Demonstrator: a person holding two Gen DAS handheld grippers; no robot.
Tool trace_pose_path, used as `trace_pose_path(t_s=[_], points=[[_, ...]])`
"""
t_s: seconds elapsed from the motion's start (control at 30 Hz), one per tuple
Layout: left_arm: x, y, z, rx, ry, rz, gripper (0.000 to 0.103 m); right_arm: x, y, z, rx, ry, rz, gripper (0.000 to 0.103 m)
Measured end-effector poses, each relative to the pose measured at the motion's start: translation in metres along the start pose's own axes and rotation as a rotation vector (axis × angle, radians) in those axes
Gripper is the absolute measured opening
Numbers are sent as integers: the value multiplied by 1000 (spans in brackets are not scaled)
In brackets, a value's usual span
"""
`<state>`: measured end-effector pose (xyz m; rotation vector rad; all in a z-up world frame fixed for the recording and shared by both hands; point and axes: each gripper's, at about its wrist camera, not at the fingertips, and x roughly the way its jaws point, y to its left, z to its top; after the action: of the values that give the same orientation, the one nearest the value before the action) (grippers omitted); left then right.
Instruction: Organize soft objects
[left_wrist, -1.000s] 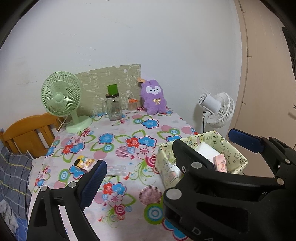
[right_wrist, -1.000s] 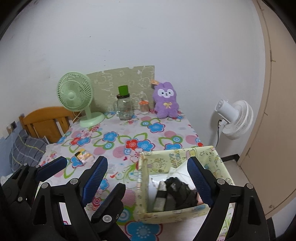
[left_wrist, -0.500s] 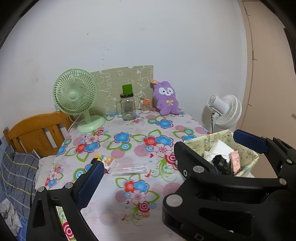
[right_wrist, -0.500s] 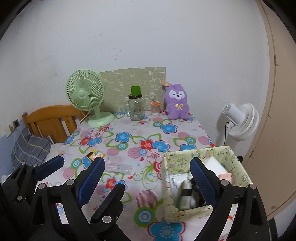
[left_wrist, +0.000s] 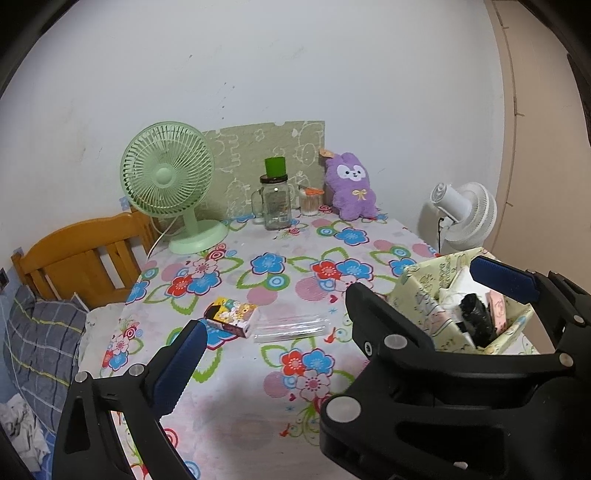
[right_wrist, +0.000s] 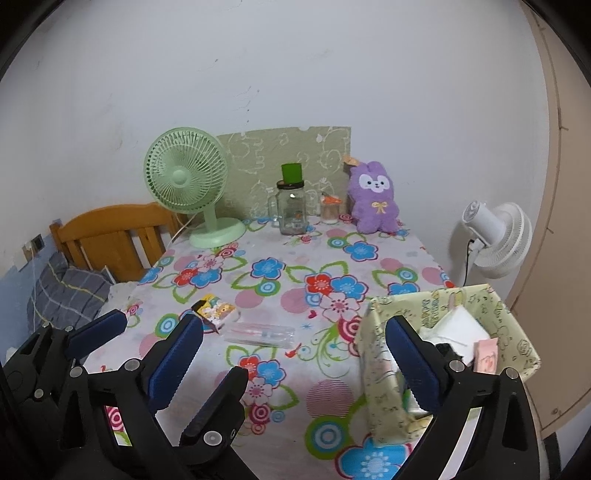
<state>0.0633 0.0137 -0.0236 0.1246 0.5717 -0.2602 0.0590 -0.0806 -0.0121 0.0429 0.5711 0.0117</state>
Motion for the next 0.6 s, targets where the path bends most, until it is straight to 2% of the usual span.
trace_pose_path(t_s=[0.6], points=[[41, 32, -6, -4, 59, 9, 101, 53, 23, -3, 8, 64, 23, 101]])
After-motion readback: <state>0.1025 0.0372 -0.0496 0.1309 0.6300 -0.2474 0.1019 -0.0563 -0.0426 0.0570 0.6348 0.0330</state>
